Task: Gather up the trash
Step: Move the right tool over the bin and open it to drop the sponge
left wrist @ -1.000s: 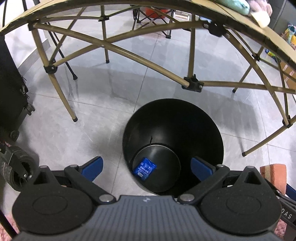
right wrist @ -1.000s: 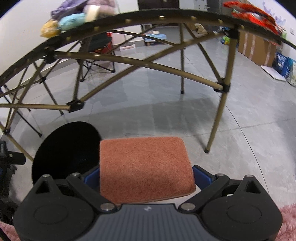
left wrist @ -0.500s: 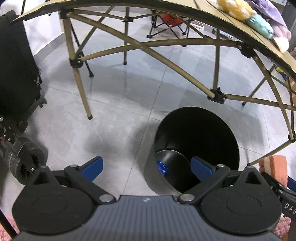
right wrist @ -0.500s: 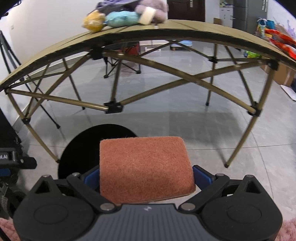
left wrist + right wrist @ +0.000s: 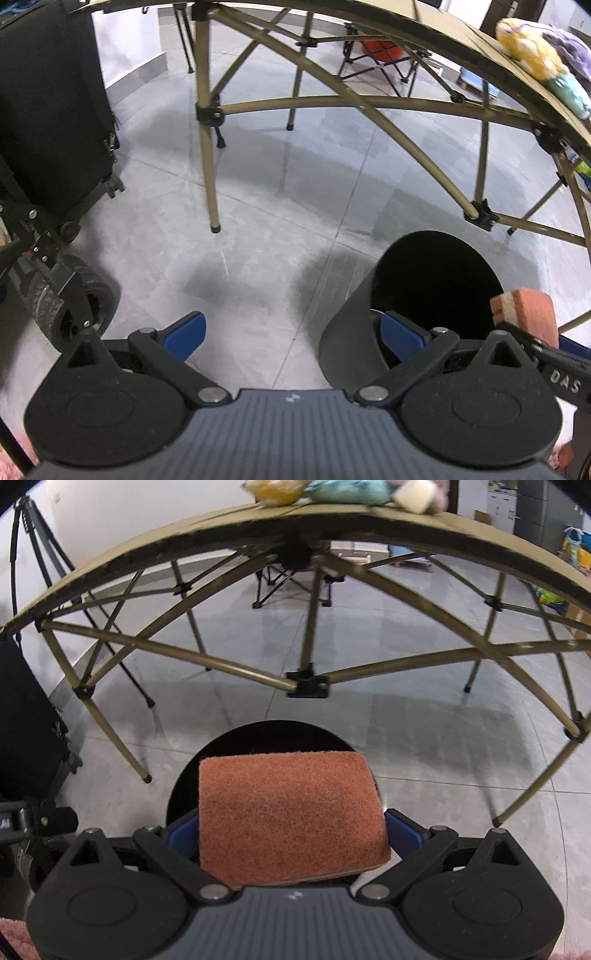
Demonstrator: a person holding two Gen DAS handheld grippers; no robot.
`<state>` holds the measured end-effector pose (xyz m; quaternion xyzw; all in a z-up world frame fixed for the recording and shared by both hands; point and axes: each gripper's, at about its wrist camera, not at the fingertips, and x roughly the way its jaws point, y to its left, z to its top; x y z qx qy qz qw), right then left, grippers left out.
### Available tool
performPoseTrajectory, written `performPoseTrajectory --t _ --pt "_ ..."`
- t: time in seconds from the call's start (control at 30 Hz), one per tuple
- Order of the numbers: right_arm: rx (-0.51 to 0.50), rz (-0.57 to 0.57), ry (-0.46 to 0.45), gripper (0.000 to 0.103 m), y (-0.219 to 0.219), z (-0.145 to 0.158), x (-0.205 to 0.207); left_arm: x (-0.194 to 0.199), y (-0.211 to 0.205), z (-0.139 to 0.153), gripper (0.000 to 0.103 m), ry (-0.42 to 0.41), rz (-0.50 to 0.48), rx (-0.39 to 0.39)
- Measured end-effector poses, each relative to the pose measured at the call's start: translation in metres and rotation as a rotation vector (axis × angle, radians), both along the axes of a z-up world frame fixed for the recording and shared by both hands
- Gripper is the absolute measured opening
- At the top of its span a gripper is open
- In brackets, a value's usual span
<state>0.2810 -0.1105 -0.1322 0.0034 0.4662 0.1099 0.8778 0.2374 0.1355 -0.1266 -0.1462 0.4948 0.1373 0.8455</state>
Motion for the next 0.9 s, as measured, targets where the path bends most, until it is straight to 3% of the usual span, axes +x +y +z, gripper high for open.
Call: performPoseTrajectory --t 0.47,0.9 --pt "0.0 0.032 0.104 0.1 0.035 -0.027 0.031 0.001 0.017 -0.012 0.103 0.035 0.027 0.018" --pt "-0.023 0.041 0.118 0.101 0.043 -0.037 0.038 -0.002 0.024 -0.014 0.103 0.04 0.036 0.009"
